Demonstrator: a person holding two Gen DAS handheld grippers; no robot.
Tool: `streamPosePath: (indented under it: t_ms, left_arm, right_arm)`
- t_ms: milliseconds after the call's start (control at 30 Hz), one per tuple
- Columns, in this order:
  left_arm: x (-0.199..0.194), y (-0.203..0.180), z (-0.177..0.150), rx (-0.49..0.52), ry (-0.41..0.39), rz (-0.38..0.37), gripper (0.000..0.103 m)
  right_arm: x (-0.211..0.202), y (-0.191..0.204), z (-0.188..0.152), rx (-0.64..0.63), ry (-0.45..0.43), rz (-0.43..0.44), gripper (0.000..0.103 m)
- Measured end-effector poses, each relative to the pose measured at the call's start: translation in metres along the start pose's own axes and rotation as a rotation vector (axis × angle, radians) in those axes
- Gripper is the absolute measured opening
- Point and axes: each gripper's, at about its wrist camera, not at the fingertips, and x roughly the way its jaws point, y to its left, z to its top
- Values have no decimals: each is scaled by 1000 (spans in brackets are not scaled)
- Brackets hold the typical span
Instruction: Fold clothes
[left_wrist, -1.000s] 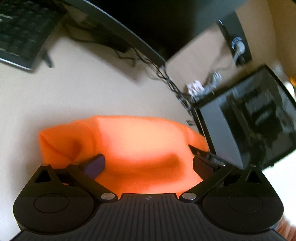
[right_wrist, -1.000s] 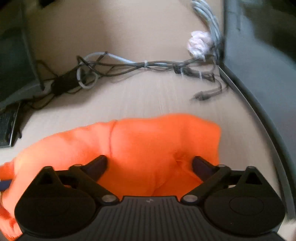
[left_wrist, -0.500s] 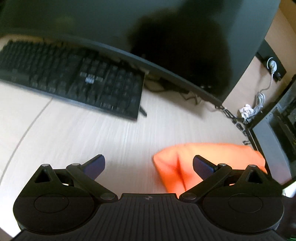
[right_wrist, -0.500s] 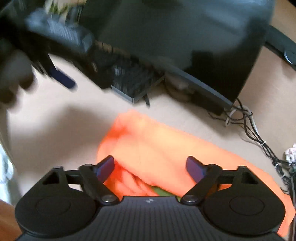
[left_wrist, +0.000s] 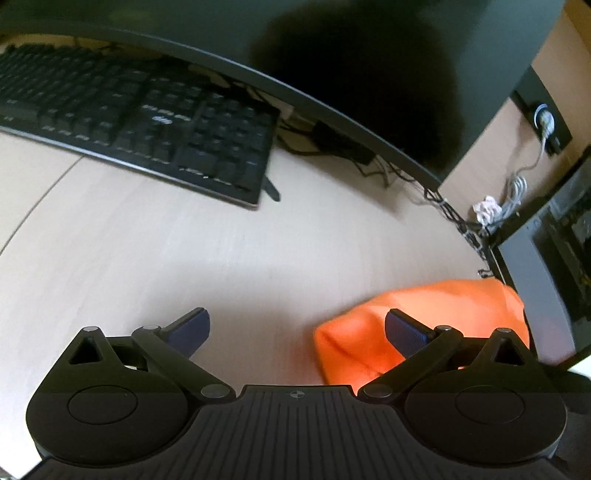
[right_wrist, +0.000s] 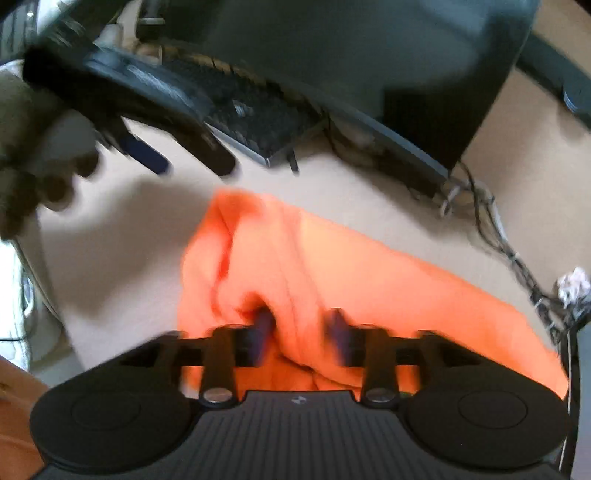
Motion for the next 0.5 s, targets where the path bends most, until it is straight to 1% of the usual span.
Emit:
streamPosePath:
  t_ms: [33,67,100,200,267,300,333,367,400,433,500]
  left_arm:
    - [2,-3,1,7,4,-1,103]
    - [4,-7,2,14,4,-3,103]
    - [6,-11,3,21,2,-6,103]
    - [10,-22,7,41,-1,-19,103]
    - [11,-28,8,60,1,-27,103]
    - [10,-29,8,66,1,-33,103]
    - [10,-29,8,66,2,-42,103]
    - [9,-28,8,60,4,-57,103]
    - [9,-25,7,46,9,-77,103]
    - [11,-21,6,23,22,-104,103]
    - [16,-13,4,-40,64,-173,103]
  right_arm:
    - [-7,1,3,3,-41,-2,91]
    - [-2,4,2,0,-35,0,96]
    - [4,6,2,-3,-29,2,97]
    - [21,15,1,-13,-12,7,96]
    - [32,20,-1,-16,1,10,89]
    - [39,17,-4,5,16,1,83]
    - [41,11,-3,50,15,-7,72]
    - [42,3,-3,109,15,-10,65]
    - [40,-14,0,245,17,21,55]
    - [39,-37,1,429,20,78,47]
    - [41,-84,-10,791,20,207,40]
